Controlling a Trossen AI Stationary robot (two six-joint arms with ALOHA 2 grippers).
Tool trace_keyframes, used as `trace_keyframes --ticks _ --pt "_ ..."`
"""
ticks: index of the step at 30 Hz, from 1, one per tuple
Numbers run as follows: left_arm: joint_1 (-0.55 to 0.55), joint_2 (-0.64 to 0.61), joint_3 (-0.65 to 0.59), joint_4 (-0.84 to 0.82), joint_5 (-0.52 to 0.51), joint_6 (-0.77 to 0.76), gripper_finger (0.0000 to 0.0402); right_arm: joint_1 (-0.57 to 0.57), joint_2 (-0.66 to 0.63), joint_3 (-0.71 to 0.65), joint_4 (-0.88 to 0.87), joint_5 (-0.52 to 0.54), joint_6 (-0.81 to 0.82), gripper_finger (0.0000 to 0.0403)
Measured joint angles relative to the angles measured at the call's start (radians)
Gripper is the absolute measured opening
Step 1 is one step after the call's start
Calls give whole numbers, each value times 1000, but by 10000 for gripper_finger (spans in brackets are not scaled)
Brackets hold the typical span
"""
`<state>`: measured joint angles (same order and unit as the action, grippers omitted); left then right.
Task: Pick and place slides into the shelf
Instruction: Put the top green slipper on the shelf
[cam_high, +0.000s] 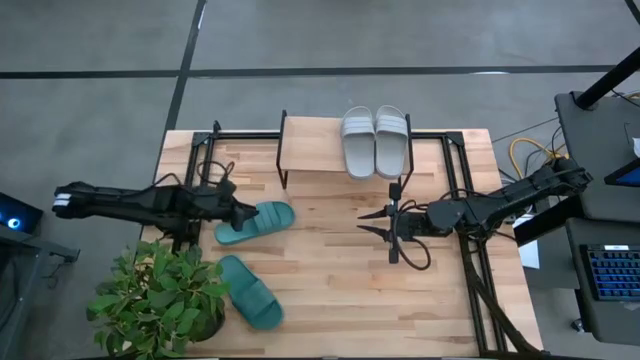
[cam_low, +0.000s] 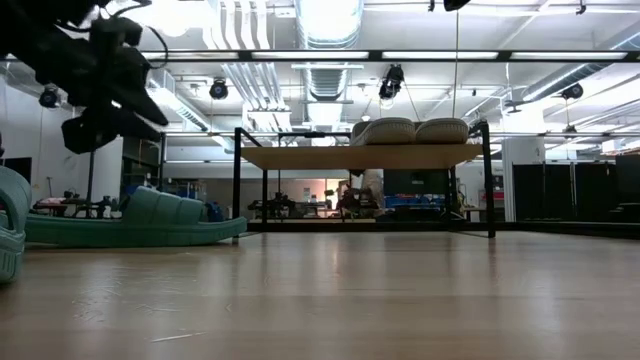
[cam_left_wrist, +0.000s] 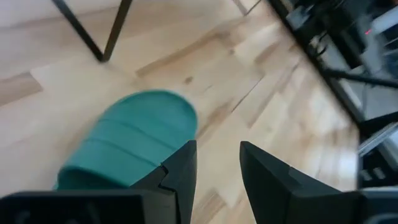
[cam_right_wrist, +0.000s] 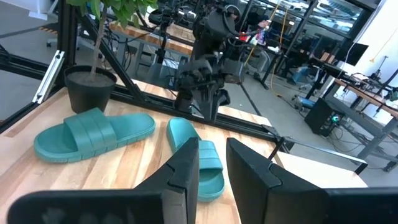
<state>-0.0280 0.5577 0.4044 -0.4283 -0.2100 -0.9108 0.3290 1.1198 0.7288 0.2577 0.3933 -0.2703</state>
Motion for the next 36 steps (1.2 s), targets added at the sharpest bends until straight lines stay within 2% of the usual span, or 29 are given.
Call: trace_keyframes --ticks 5,9,13,17,21,24,31,36 --pt "0 21 11 8 60 63 107 0 0 0 0 0 0 73" --pt "0 30 13 26 143 158 107 0 0 0 2 0 0 73" --pt "0 54 12 35 224 177 108 0 0 -1 9 0 0 73" --pt "0 95 12 37 289 177 135 0 0 -1 9 0 0 73" --pt "0 155 7 96 277 185 185 0 0 -1 9 0 0 73" --pt "1 197 7 153 265 185 208 0 0 -1 9 0 1 73" --pt "2 257 3 150 158 26 204 0 0 -1 8 0 8 73" --pt "2 283 3 140 149 -1 198 0 0 -2 7 0 8 73"
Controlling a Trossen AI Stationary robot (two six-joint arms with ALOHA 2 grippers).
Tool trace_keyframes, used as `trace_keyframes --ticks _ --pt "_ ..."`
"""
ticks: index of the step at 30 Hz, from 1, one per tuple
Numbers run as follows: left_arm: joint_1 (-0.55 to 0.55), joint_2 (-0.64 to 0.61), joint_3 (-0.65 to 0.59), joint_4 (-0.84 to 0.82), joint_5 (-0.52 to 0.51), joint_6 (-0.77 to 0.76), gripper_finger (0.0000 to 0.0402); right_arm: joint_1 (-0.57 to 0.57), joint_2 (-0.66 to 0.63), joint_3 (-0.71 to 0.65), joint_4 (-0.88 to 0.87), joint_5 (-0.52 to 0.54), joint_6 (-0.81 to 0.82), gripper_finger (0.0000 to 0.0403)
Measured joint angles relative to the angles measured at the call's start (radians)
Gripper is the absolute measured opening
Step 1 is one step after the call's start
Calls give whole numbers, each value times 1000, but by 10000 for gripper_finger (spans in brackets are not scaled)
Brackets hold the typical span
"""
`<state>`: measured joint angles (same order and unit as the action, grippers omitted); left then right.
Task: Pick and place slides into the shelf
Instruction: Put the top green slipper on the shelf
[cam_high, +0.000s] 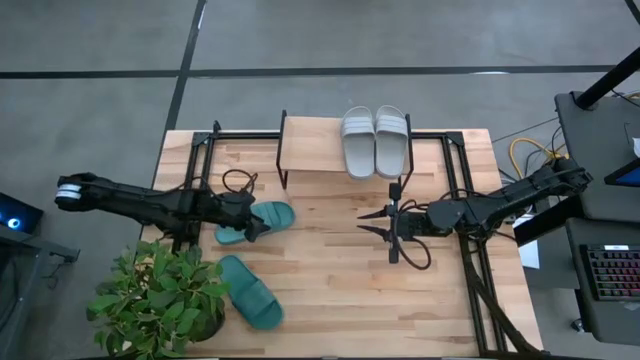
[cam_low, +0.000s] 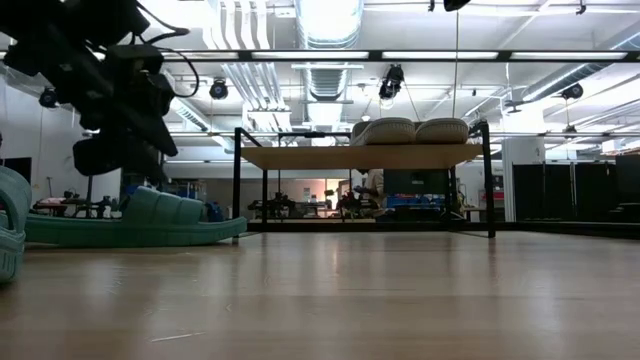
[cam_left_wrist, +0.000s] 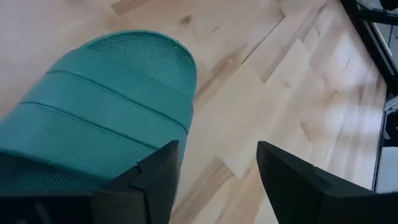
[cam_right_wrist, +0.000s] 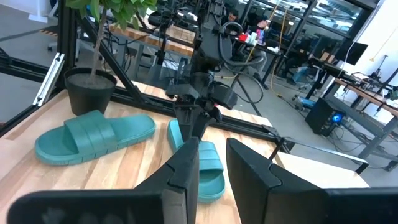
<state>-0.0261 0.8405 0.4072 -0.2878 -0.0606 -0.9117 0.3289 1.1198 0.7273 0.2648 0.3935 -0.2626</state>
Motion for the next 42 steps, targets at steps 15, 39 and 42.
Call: trace_keyframes --ticks 15,39,42 --pt "0 -47 -6 -143 2 -50 198 0 0 0 -14 0 0 73" --pt "-1 -44 -8 -194 9 -108 198 0 0 0 -30 0 0 73" --pt "-1 -12 -8 -192 -52 -126 198 0 0 0 -30 0 0 73"
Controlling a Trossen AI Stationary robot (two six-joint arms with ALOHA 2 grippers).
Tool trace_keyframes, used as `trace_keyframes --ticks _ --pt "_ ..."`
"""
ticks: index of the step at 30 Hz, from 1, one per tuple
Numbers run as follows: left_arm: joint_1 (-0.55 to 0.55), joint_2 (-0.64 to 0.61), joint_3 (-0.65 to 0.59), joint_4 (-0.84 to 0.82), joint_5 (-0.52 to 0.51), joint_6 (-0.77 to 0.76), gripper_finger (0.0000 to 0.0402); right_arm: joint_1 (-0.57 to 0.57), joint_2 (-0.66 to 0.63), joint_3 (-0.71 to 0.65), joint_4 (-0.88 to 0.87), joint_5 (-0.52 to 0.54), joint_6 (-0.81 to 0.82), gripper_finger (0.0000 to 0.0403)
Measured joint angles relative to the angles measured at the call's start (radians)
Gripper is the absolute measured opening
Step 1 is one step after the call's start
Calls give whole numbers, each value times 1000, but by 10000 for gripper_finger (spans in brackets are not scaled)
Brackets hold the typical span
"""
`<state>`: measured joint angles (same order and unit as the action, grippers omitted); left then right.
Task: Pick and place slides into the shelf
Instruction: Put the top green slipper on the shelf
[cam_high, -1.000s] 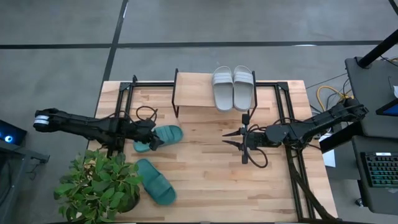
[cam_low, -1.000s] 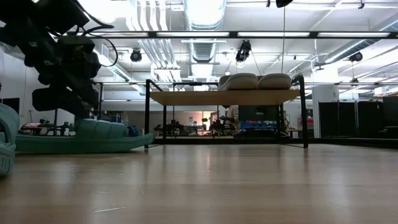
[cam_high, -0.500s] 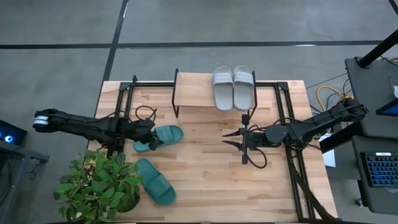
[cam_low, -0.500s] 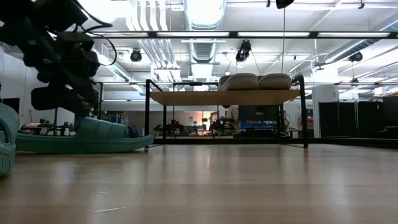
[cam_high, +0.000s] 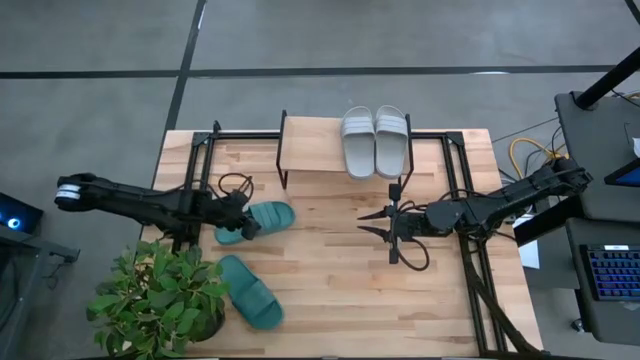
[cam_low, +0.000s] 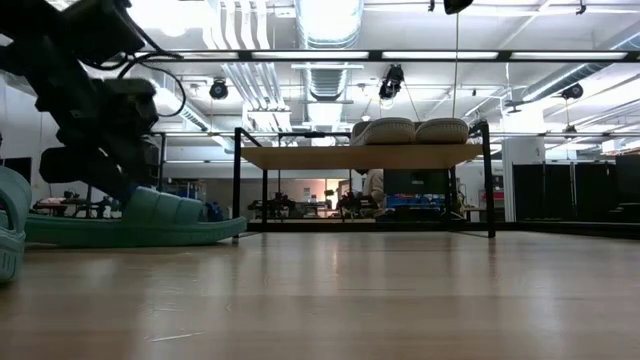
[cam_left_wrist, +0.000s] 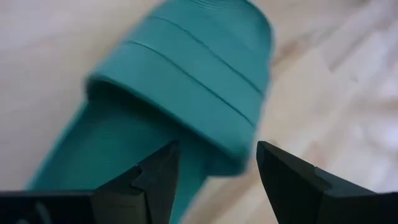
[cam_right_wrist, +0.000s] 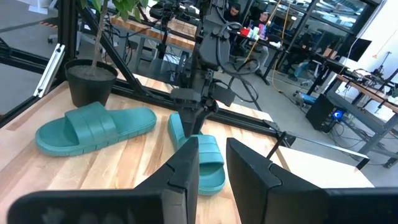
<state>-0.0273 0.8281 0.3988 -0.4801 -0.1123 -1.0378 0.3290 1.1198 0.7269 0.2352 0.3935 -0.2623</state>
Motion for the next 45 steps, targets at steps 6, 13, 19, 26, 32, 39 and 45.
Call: trace_keyframes --ticks 6,13,19,26,32,39,45 --pt "0 76 0 62 -21 -3 198 0 0 0 0 0 0 73" --pt "1 178 0 180 -48 49 198 0 0 0 0 0 0 73" --pt "0 250 2 226 -62 52 198 0 0 0 0 0 0 73" --pt "0 288 0 287 -50 95 187 0 0 0 0 0 0 73" --pt "1 291 0 300 -33 147 113 0 0 0 0 0 0 73" --pt "2 251 0 289 85 265 9 0 0 0 0 0 0 73" --pt "1 177 -3 275 241 262 3 0 0 0 0 0 0 73"
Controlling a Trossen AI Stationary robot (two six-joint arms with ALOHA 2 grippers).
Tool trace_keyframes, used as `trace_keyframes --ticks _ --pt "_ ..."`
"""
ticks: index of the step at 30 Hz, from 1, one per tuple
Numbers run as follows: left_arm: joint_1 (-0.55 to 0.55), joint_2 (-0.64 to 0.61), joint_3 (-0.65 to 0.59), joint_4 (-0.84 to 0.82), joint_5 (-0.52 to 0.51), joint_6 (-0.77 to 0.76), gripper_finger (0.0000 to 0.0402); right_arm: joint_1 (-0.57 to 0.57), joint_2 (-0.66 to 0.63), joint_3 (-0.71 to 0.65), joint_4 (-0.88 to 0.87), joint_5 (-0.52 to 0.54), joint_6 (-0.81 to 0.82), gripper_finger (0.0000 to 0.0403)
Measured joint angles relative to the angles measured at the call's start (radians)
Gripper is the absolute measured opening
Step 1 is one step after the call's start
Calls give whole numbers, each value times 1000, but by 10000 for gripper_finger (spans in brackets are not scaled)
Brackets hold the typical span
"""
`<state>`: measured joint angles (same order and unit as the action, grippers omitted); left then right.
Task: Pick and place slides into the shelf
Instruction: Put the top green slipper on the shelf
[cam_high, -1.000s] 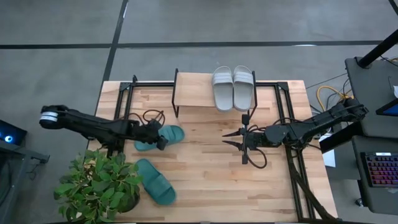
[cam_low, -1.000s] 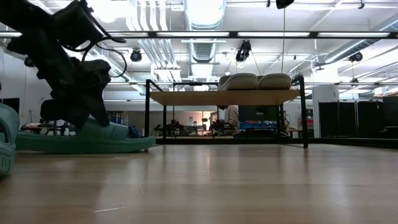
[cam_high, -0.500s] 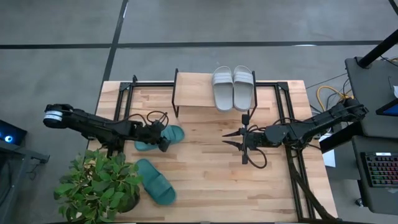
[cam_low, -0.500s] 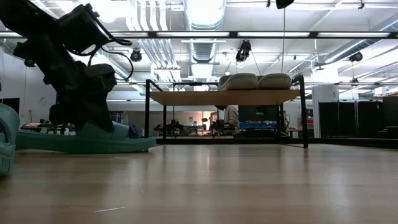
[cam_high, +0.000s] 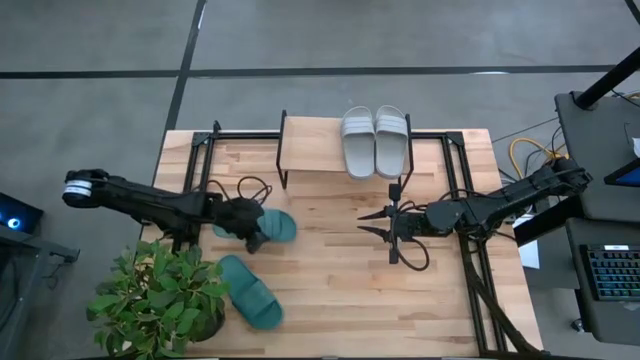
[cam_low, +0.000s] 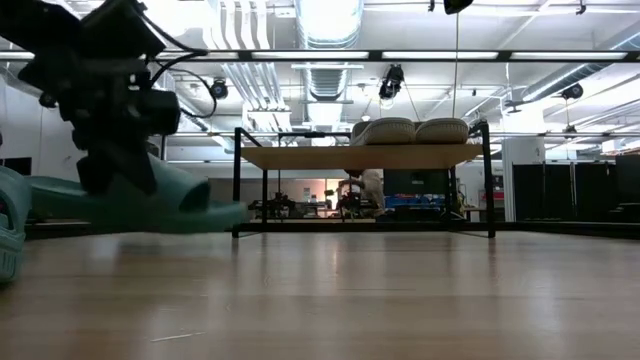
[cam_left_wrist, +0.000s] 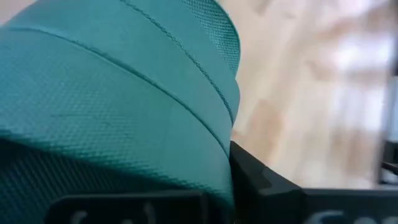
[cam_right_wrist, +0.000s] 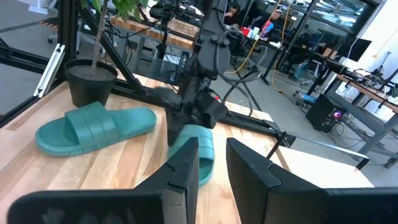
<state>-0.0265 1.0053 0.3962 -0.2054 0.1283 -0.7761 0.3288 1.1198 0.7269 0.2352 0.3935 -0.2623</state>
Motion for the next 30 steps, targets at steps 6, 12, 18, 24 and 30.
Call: trace_keyframes --ticks 6,12,18,24,30 --pt "-1 -88 0 13 162 -3 1 1 -1 0 -12 -53 -51 73" --pt "0 -169 20 16 167 -3 1 89 65 -1 44 -148 -383 82" --pt "0 -207 54 13 168 -19 0 130 186 37 80 -55 -566 108" --pt "0 -209 60 14 174 -38 0 129 327 105 80 6 -667 170" --pt "0 -192 60 11 200 -41 0 130 464 225 86 118 -777 223"
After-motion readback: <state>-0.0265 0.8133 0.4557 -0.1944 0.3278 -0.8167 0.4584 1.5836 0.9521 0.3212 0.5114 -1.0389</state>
